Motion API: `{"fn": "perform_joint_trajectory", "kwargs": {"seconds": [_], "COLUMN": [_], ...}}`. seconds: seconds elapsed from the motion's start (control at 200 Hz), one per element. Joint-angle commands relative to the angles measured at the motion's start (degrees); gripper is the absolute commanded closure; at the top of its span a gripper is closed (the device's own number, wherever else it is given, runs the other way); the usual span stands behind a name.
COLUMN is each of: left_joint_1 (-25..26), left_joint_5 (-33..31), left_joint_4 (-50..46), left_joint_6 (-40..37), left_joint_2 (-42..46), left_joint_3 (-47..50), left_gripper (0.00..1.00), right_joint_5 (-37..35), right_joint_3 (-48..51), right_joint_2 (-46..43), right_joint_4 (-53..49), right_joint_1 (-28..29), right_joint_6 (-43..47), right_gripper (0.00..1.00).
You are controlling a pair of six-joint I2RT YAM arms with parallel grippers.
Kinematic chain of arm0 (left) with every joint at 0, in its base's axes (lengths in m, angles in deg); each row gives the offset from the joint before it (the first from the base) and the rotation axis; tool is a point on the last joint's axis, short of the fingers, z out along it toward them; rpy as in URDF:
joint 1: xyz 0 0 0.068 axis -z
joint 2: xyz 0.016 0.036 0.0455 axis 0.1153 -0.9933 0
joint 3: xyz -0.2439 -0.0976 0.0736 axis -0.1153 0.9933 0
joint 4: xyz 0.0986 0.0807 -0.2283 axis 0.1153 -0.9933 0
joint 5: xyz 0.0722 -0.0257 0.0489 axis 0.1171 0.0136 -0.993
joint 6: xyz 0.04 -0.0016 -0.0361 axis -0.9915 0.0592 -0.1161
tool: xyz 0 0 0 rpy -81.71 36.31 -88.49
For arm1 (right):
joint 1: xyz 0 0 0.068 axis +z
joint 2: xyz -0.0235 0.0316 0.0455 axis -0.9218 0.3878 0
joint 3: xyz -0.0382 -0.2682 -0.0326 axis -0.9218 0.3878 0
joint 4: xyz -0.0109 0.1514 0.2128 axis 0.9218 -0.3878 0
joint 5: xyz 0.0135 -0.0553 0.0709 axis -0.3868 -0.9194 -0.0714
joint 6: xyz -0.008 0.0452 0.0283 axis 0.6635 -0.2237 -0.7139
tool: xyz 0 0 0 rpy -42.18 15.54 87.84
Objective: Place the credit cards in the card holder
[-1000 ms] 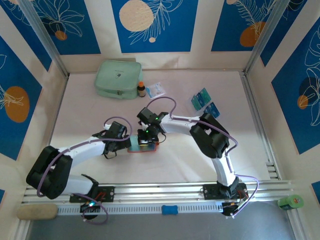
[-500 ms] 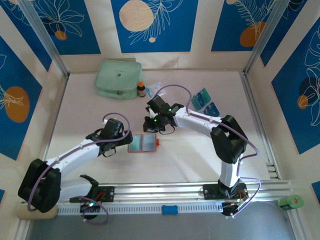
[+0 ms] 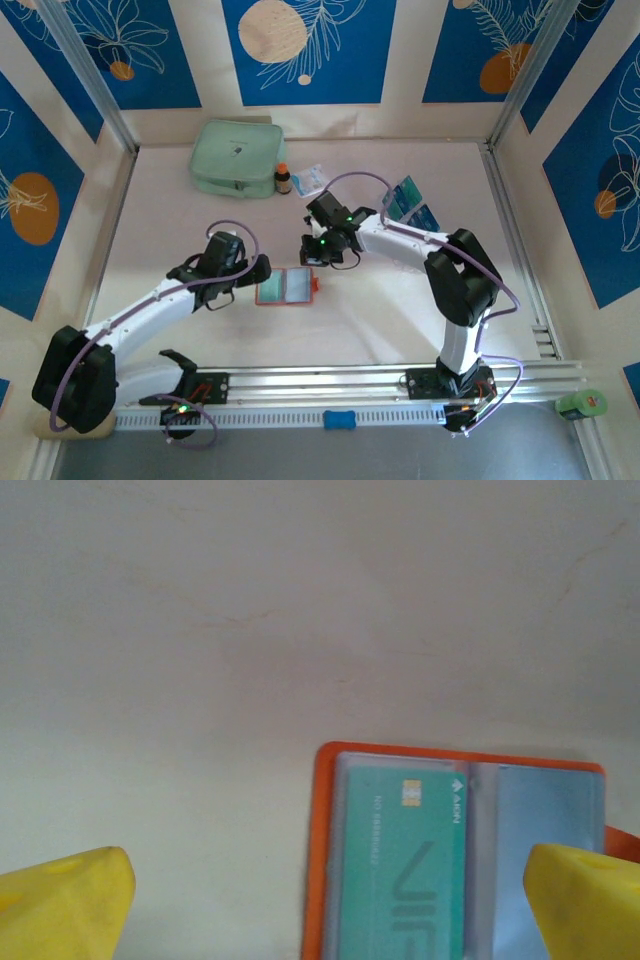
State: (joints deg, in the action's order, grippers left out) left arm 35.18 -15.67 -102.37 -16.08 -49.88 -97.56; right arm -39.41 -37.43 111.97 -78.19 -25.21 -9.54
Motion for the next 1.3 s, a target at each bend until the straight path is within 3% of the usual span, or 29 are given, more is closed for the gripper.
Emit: {"fn": "perform_joint_trajectory", "kwargs": {"seconds": [0.0, 0.455, 1.295], "left_joint_1": [0.0, 6.3, 7.8], "left_joint_5": [3.3, 1.8, 1.9], "left_joint_4": [2.3, 4.6, 6.6], "left_joint_6": [-0.5, -1.6, -4.8], "left_joint_2": [-1.6, -8.8, -13.9], "left_joint_3": [-1.2, -2.3, -2.4], "left_gripper": [0.00, 0.00, 0.00], "right_joint_5": [1.7, 2.7, 7.8], "right_joint_3": [-0.1, -1.9, -1.4], "right_joint_2": [1.3, 6.1, 12.6], "right_joint_4": [-0.8, -0.9, 2.8], "right_joint_1": [-0.3, -0.1, 0.0], "right_joint_6": [1.6, 2.5, 0.2], "right_gripper": [1.00, 1.00, 1.00]}}
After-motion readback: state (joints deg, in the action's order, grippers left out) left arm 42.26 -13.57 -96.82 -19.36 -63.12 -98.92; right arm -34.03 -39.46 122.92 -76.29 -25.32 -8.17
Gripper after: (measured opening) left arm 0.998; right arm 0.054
